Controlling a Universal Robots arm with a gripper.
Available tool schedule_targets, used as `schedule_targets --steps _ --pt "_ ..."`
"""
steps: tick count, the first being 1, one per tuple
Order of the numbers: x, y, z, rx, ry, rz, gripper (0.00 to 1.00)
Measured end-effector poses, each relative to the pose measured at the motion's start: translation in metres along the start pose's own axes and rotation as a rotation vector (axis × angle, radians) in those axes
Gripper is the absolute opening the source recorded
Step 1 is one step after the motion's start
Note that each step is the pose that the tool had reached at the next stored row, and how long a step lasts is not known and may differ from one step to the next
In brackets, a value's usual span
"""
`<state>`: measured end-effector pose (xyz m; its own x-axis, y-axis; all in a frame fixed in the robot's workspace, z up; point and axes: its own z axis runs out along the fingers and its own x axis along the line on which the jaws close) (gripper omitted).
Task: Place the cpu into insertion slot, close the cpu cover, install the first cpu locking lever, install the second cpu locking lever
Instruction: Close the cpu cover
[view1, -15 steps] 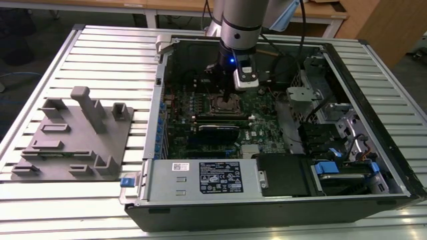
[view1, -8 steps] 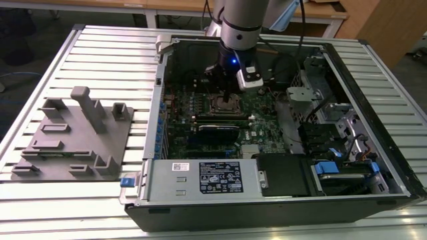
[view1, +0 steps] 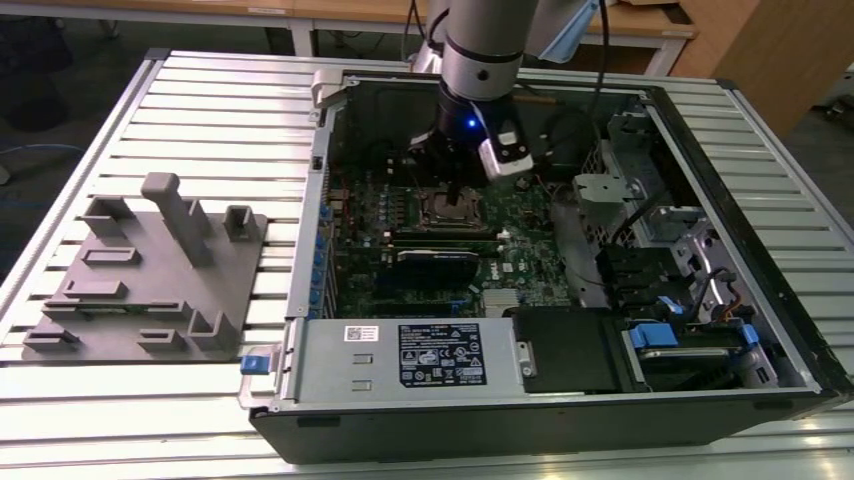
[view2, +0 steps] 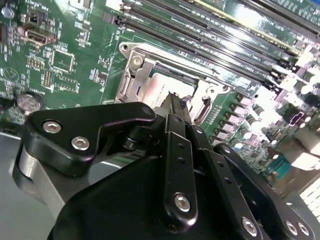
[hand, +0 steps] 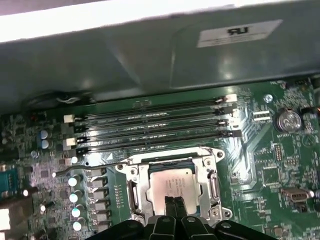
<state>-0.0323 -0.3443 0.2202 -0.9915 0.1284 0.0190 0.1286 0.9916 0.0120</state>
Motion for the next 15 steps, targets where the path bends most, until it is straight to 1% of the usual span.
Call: schedule_targets --steps 2,10,12,15 --pt "0.0000 0.0000 0.0002 0.0005 0.0003 -0.029 0.10" --pt "0.0000 0.0000 0.0012 0.0031 0.0020 -0.166 0.10" --pt "0.0000 0.0000 0.0013 0.0037 0.0023 -0.190 0.10" --pt "0.0000 0.0000 0.0016 0.0041 0.0026 -0.214 0.10"
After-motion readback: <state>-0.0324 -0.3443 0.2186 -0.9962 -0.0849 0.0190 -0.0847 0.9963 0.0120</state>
